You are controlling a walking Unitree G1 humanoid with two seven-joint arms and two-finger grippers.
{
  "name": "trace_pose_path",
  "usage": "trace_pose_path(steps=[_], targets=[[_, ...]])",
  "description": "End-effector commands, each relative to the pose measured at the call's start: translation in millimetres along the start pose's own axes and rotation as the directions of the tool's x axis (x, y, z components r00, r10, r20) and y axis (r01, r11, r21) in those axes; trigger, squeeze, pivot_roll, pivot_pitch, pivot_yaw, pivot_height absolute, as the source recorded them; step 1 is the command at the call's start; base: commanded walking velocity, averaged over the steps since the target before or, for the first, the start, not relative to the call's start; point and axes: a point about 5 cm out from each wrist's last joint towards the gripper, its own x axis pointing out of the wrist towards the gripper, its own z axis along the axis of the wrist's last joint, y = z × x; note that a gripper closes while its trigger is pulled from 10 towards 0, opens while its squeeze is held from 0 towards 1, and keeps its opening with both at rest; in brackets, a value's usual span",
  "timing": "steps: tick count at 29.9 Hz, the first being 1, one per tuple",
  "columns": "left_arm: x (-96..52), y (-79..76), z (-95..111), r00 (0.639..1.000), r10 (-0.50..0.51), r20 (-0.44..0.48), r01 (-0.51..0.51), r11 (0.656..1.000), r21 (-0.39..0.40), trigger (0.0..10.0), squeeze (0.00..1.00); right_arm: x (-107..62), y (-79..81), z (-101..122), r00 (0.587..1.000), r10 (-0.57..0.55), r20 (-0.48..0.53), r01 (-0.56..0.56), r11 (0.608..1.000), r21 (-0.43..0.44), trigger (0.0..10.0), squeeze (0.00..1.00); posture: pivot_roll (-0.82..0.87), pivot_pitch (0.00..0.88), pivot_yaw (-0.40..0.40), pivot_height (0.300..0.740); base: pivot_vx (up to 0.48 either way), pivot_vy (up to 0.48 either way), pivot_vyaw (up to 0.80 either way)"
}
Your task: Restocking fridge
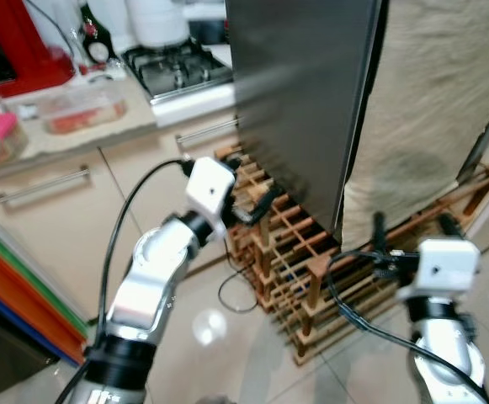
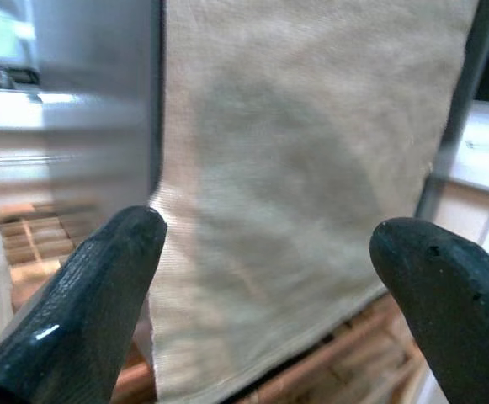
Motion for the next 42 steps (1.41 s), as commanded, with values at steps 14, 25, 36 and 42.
trace_pose_path(steps=[14, 25, 36, 42], targets=[[27.8, -10.0, 13.1, 0.999, -0.030, 0.037, 0.030, 1.000, -0.003, 10.0, 0.00, -1.3, -4.9, 0.2, 1.000, -0.031, 0.004, 0.031, 0.999, -0.035, 10.0, 0.00, -0.16, 0.017, 0.102, 0.710, 0.000, 0.000, -0.67], [33.3, 12.7, 19.3, 0.984, 0.170, 0.056, -0.165, 0.983, -0.081, 10.0, 0.00, 2.4, -4.2, -0.2, 1.000, -0.025, 0.012, 0.025, 0.999, -0.037, 10.0, 0.00, -0.16, 0.022, 0.099, 0.710, 0.000, 0.000, -0.31], [51.6, -3.0, 26.1, 0.993, 0.096, 0.071, -0.090, 0.992, -0.090, 10.0, 0.00, 6.4, -3.1, -2.2, 1.000, -0.017, 0.013, 0.017, 0.999, -0.031, 10.0, 0.00, -0.15, 0.023, 0.094, 0.710, 0.000, 0.000, 0.00], [67.8, -13.3, 31.2, 0.996, 0.056, 0.065, -0.046, 0.986, -0.158, 10.0, 0.00, 6.7, -2.9, -2.0, 1.000, -0.014, 0.017, 0.015, 0.999, -0.031, 10.0, 0.00, -0.16, 0.025, 0.094, 0.710, 0.000, 0.000, 0.00]])
